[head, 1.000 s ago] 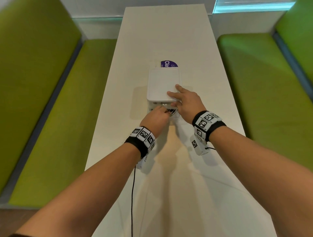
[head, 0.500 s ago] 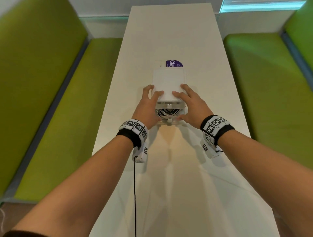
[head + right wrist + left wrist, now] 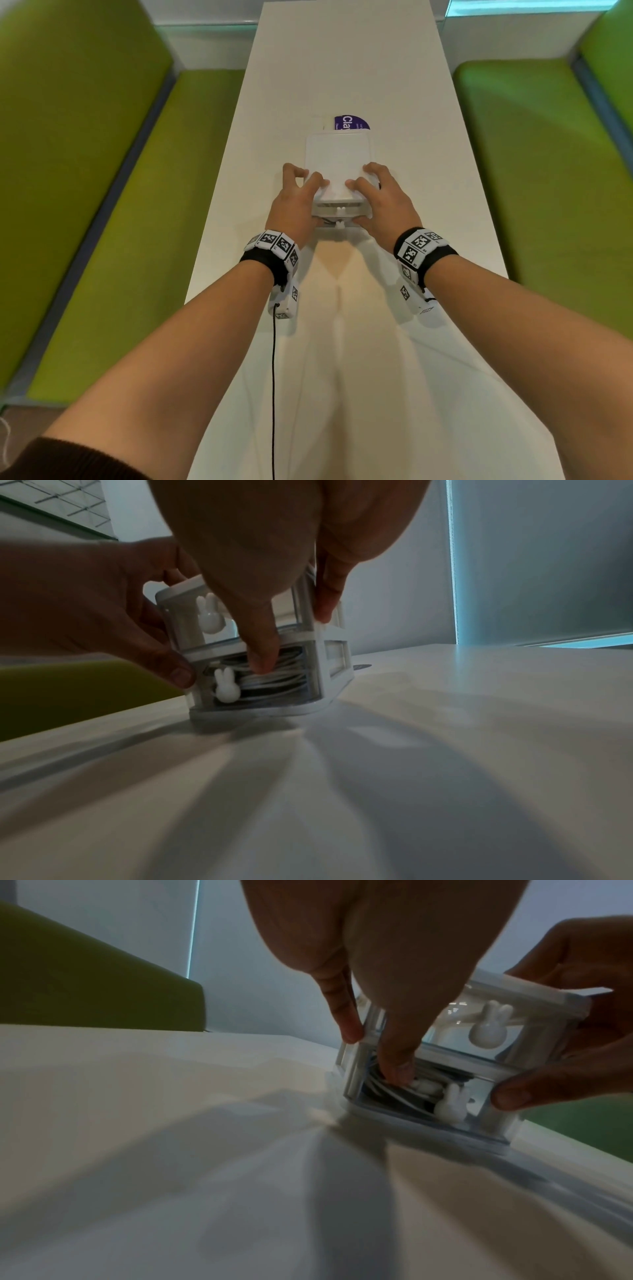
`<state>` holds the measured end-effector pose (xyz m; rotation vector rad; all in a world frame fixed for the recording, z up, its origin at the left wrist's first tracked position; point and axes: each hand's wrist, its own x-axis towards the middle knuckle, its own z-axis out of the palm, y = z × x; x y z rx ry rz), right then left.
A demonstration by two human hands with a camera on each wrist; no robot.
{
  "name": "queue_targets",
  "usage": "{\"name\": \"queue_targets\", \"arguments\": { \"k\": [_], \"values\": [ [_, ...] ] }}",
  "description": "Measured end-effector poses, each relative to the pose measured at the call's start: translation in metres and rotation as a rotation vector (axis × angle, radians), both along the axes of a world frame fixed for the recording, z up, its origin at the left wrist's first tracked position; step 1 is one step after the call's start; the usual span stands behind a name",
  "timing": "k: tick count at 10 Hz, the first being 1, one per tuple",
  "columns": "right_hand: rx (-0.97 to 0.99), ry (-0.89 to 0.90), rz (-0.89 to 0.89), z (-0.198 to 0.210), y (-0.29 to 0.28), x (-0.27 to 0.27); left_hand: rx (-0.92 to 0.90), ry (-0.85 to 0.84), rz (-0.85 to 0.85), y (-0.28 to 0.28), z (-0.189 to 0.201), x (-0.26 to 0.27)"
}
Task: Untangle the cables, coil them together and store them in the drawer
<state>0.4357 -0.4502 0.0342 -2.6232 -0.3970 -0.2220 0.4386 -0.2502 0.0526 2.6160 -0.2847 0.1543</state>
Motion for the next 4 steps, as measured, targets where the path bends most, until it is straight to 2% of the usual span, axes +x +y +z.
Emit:
{"name": "queue_targets", "arguments": {
  "k": [2, 4],
  "values": [
    [0.029, 0.008, -0.044, -0.001, 0.001, -0.011, -0.061, 0.011, -0.008, 0.005, -0.006, -0.005],
    [-0.071, 0.012, -0.086, 0.018, 0.006, -0.028, -0.160, 0.045, -0.058, 0.019, 0.008, -0.019]
  ]
}}
